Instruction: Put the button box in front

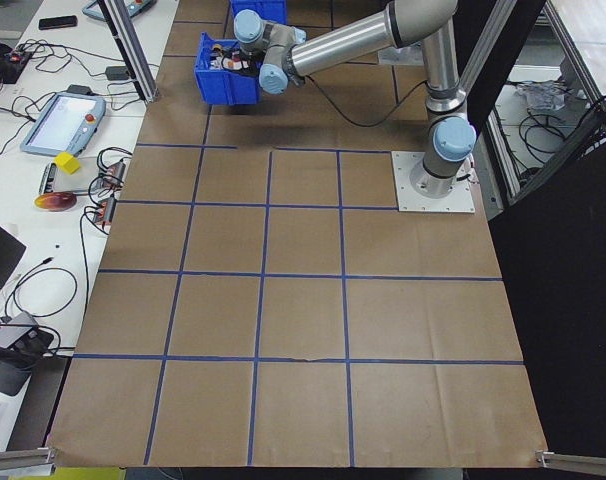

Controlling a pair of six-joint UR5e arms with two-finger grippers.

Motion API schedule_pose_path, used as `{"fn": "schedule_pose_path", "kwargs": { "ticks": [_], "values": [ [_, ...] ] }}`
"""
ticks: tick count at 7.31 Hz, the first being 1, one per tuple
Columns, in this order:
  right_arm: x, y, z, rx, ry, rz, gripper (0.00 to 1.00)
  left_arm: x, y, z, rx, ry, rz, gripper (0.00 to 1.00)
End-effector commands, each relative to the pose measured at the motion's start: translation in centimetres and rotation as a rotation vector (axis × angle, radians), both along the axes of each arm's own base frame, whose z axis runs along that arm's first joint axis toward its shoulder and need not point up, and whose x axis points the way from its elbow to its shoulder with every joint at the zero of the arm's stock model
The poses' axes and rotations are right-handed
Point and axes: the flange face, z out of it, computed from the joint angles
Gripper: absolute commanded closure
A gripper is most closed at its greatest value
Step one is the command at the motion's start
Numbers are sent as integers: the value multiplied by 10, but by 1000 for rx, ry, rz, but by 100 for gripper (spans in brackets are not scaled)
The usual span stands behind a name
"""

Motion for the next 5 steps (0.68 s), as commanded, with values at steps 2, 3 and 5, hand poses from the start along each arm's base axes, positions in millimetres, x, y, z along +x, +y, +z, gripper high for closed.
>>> {"fn": "schedule_pose_path", "kwargs": {
  "ticks": [2, 3, 5],
  "values": [
    [0, 1, -1, 3, 8, 2, 92, 22, -10, -27, -9, -2, -31, 100],
    [0, 1, -2, 5, 9, -2, 92, 20, -6, -35, -5, -1, -34, 100],
    [2, 3, -4, 9, 8, -7, 91, 19, -2, -38, 4, 62, -36, 100]
  ]
}}
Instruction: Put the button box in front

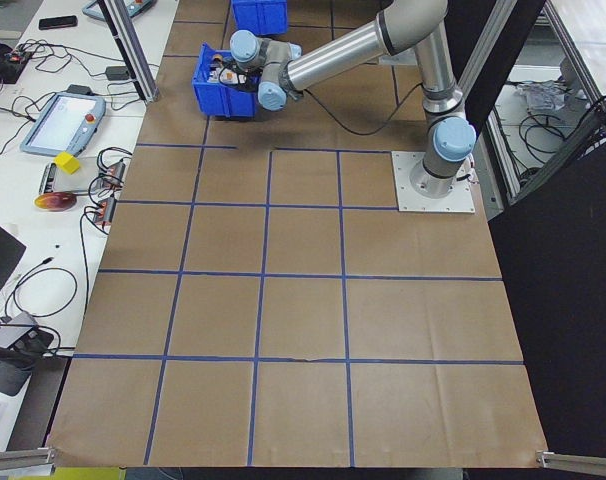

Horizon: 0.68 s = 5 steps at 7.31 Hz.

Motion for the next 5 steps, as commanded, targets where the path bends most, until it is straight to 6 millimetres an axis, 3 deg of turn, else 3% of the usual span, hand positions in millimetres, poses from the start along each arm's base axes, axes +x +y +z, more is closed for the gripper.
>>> {"fn": "schedule_pose_path", "kwargs": {
  "ticks": [1, 2, 3, 4, 5],
  "values": [
    [1, 1, -1, 3, 1, -3, 91, -1, 3, -4, 13, 39, 2, 100],
    [3, 6, 1, 0, 2, -4, 91, 1, 2, -5, 16, 36, 8, 94],
    [6, 15, -1, 4, -1, -6, 91, 2, 1, -6, 15, 31, 9, 81],
    [7, 21, -4, 9, -2, -6, 91, 3, 1, -5, 12, 25, 7, 44],
    [7, 23, -4, 12, 0, -8, 91, 3, 2, -3, 11, 22, 5, 20]
  ]
}}
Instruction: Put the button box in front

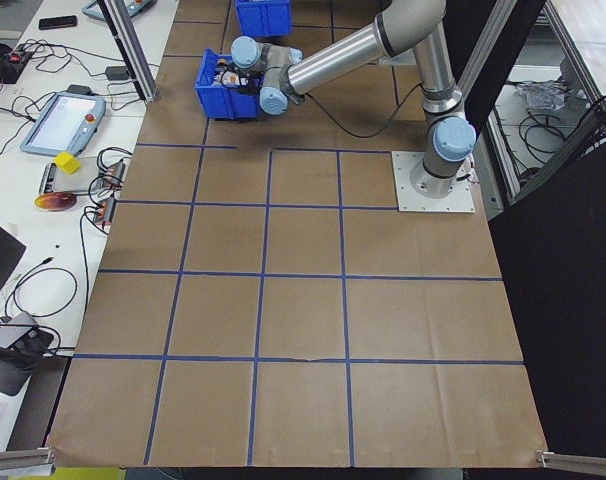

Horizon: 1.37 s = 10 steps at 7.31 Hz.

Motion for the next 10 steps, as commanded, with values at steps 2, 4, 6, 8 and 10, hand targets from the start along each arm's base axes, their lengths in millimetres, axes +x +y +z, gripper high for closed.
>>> {"fn": "schedule_pose_path", "kwargs": {
  "ticks": [2, 4, 6, 8, 10],
  "values": [
    [5, 18, -5, 11, -2, -39, 91, -1, 7, 27, -34, -4, -5, 2],
    [18, 59, -7, 12, -3, -70, 90, 16, 29, 95, -120, -168, -5, 3],
    [38, 98, -11, 9, -4, -99, 90, 47, 75, 149, -122, -308, -256, 2],
    [89, 133, -24, 24, 6, -87, 90, 69, 129, 211, -284, -475, -585, 1],
    [133, 162, -35, 31, 11, -99, 89, 71, 154, 226, -442, -440, -1001, 1]
  ]
}}
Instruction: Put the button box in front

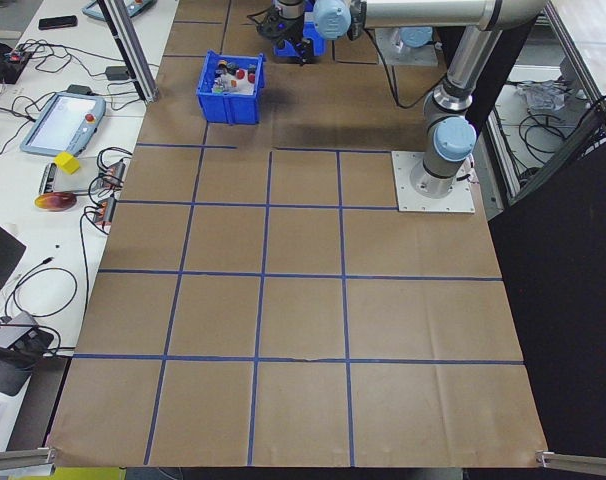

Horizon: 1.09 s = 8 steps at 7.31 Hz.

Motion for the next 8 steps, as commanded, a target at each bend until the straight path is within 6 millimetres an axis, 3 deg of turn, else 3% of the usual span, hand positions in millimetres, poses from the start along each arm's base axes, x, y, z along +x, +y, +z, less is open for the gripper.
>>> {"fn": "schedule_pose_path", "kwargs": {
  "ticks": [1, 2, 5, 7, 8],
  "values": [
    [64, 34, -5, -20, 24, 5, 89, 19, 15, 8, -57, -171, -469, 1],
    [103, 51, -4, -54, 25, 4, 89, 34, 17, 8, -49, -317, -610, 1],
    [178, 83, -10, -115, -4, 15, 89, 33, 21, 15, -70, -322, -747, 1],
    [218, 90, -19, -116, -8, 37, 89, 36, 33, 21, -79, -320, -785, 1],
    [227, 94, -23, -107, -5, 55, 89, 35, 35, 23, -91, -310, -823, 1]
  ]
}}
